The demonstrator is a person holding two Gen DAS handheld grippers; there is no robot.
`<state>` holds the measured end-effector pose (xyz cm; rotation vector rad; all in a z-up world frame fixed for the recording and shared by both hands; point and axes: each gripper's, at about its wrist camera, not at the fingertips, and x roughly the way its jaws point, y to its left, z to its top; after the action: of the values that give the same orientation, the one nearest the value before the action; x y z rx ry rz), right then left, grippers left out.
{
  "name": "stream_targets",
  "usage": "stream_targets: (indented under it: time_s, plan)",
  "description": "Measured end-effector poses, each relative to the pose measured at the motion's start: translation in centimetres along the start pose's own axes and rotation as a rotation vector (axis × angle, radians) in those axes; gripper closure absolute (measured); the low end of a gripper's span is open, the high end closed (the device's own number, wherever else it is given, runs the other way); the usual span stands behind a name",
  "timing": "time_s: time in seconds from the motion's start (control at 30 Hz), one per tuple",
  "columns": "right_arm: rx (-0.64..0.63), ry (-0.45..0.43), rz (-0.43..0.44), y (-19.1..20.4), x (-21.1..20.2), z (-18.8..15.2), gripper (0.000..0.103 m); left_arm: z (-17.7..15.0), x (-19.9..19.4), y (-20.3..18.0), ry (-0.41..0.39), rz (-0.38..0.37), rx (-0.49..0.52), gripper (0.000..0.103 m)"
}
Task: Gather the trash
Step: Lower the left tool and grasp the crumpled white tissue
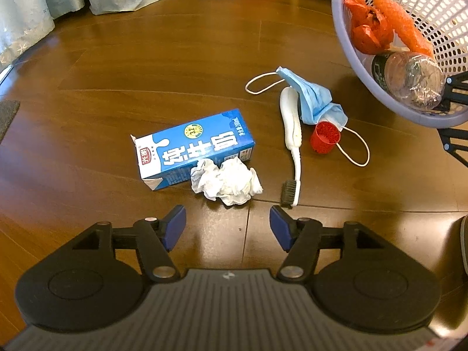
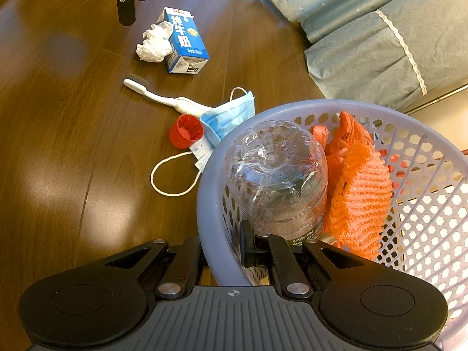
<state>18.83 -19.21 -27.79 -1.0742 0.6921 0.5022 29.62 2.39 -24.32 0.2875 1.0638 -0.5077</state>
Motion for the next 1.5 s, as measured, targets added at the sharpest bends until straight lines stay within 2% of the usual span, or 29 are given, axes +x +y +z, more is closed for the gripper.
stream_targets:
  time_s: [0.4,0.57,1.03,1.3,1.37,1.5]
  plan:
    - [0.000,-0.002,-0.001,0.0,0.0,0.0,0.100,-0.1,0.9,-0.1,0.010,0.014,0.008,0.034]
    - [-0.022,-0.020,0.009,0.0,0.0,0.0,0.100,0.1,1.4,0.2,-0.005,0.019,0.003,0.024]
    - [-0.022,-0.021,0.008,0.0,0.0,0.0,0.100,1.3,4.1,-0.1,-0.012,0.029,-0.024,0.021]
    - [-0.021,-0.020,0.008,-0.1,0.0,-0.1,0.100,1.7,5.4,-1.0,-0.026,0.053,0.003,0.023]
    - [-0.021,-0.021,0.008,-0.1,0.0,-0.1,0.100,1.7,5.5,-1.2,-0.033,0.060,0.023,0.031]
    - [-0.021,-0.021,0.008,-0.1,0.0,-0.1,0.100,1.7,5.7,-1.3,-0.024,0.064,0.032,0.040]
